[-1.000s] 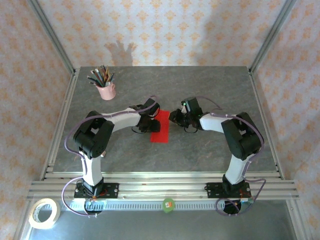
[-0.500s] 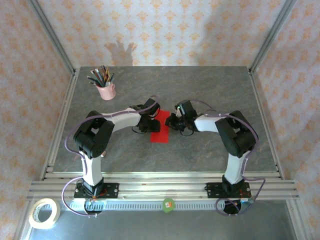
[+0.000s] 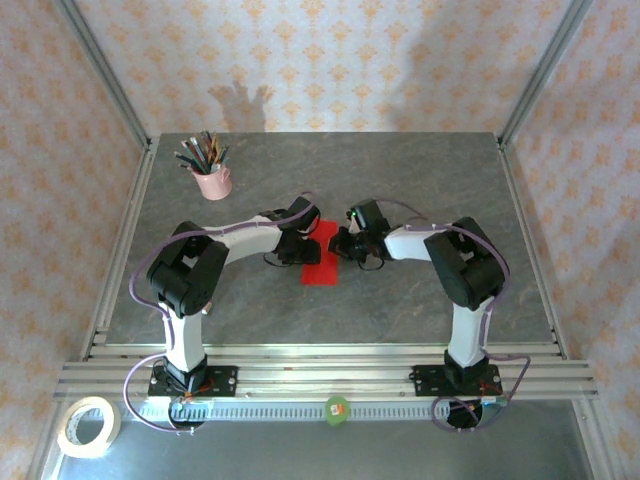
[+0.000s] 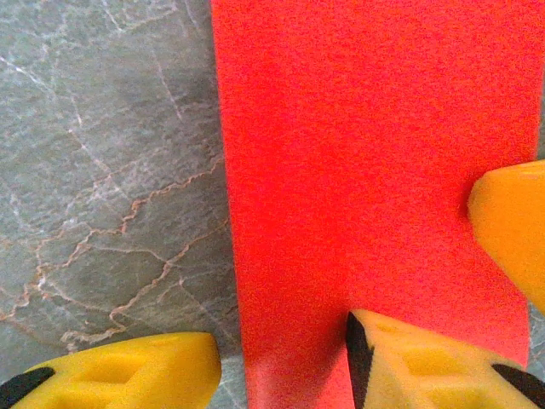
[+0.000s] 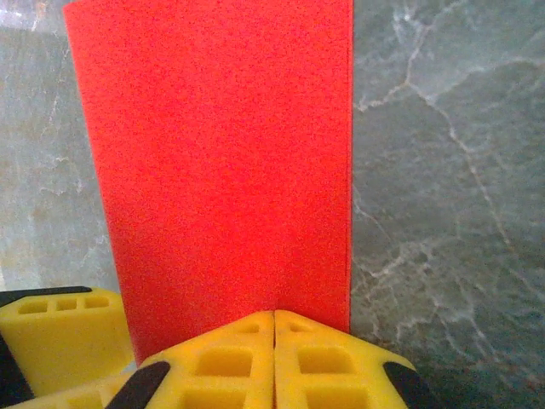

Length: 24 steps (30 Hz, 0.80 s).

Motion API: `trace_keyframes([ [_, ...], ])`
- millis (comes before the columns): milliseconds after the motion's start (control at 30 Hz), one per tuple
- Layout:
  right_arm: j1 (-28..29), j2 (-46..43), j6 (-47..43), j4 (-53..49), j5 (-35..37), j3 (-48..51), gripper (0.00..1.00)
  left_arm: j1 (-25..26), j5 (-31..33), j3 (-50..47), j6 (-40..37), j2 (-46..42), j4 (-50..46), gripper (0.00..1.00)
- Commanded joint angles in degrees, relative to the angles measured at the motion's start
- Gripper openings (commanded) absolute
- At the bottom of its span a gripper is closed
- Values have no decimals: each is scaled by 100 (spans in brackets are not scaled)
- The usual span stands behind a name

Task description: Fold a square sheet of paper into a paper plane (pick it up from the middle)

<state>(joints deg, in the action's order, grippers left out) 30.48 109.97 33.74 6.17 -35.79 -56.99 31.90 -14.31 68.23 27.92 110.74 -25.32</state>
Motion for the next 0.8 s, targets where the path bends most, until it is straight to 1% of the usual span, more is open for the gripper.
trace_keyframes([
  [0, 28, 289, -391, -699, 502, -110, 7, 0, 261, -368, -186, 800, 161, 51],
  [167, -6, 489, -765, -1178, 722, -222, 7, -57, 271, -251, -35, 280, 61, 51],
  [300, -33, 628, -987, -1395, 711, -351, 6, -211, 231, -247, 298, -487, 218, 51],
  [400, -33, 663, -1046, -1467, 698, -372, 6, -346, 14, -340, 535, -948, 507, 52],
  [467, -33, 665, -1056, -1475, 718, -330, 6, -395, -293, -437, 785, -1160, 793, 50],
  [500, -31, 661, -1053, -1479, 728, -318, 6, -395, -481, -473, 876, -1223, 951, 48],
  [633, -33, 670, -1026, -1449, 745, -252, 5, -370, -1179, -659, 1303, -1224, 1604, 31],
  [700, -33, 675, -1023, -1455, 757, -251, 4, -346, -1357, -679, 1416, -1119, 1769, 22],
  [767, -33, 689, -1026, -1477, 784, -251, 3, -308, -1358, -615, 1402, -1032, 1742, 13],
])
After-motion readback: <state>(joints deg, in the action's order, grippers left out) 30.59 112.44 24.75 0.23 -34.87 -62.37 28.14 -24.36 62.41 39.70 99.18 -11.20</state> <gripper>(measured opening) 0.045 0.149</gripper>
